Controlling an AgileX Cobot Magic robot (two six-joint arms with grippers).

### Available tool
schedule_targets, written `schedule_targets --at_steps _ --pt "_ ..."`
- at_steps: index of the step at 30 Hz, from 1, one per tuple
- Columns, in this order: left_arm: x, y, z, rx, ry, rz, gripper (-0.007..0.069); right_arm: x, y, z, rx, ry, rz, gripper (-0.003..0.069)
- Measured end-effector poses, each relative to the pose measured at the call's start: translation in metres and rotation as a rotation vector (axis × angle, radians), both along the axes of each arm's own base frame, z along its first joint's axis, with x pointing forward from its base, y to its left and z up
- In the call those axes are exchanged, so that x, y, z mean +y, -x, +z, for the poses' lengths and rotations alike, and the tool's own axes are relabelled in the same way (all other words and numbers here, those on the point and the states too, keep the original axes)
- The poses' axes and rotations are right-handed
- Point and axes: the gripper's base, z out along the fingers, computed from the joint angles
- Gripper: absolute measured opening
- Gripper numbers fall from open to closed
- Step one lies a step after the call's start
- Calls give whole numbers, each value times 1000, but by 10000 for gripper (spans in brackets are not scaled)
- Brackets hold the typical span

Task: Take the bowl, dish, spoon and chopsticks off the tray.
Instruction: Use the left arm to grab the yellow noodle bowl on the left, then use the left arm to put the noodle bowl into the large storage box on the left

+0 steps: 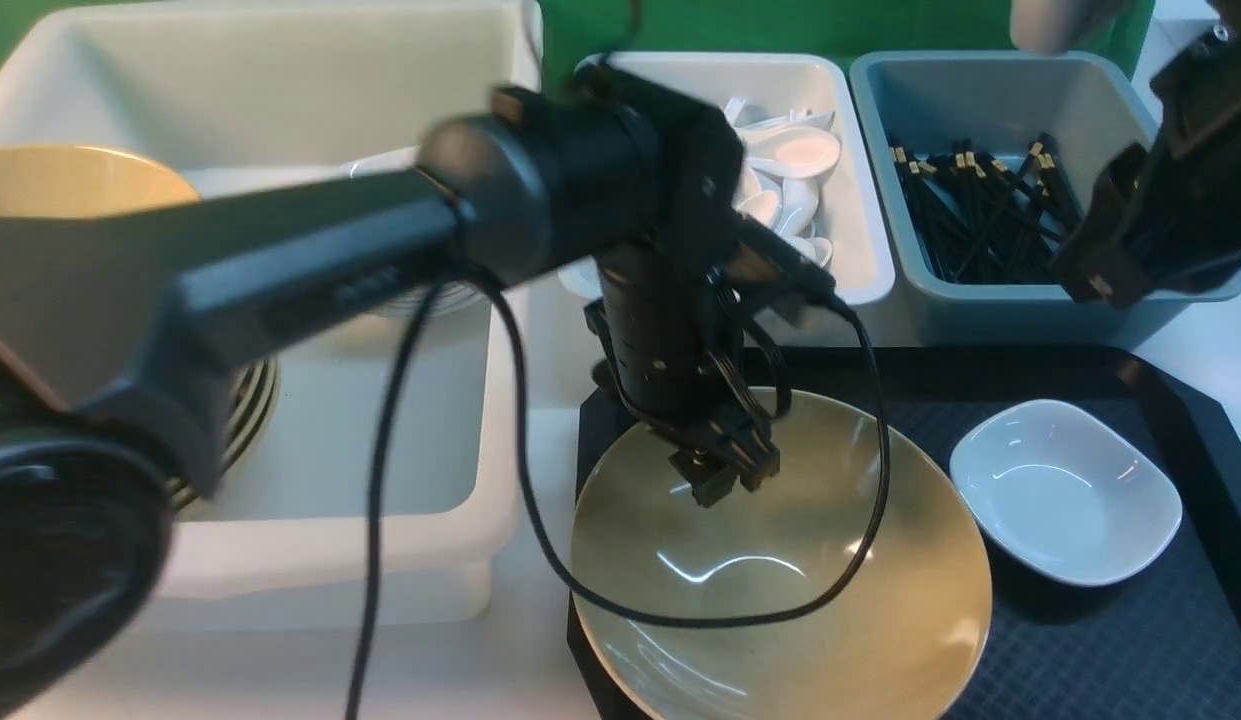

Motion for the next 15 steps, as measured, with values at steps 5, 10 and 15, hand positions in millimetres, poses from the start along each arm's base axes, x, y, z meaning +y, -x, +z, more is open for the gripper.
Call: schedule_targets --at_steps 5,10,15 --pt "-3 4 6 28 7 42 125 -2 6 -1 0 0 0 227" --pt "9 14 59 8 136 79 13 -1 12 4 -18 -37 35 227" --pt "83 21 153 -136 333 222 8 5 21 13 -38 -126 113 227"
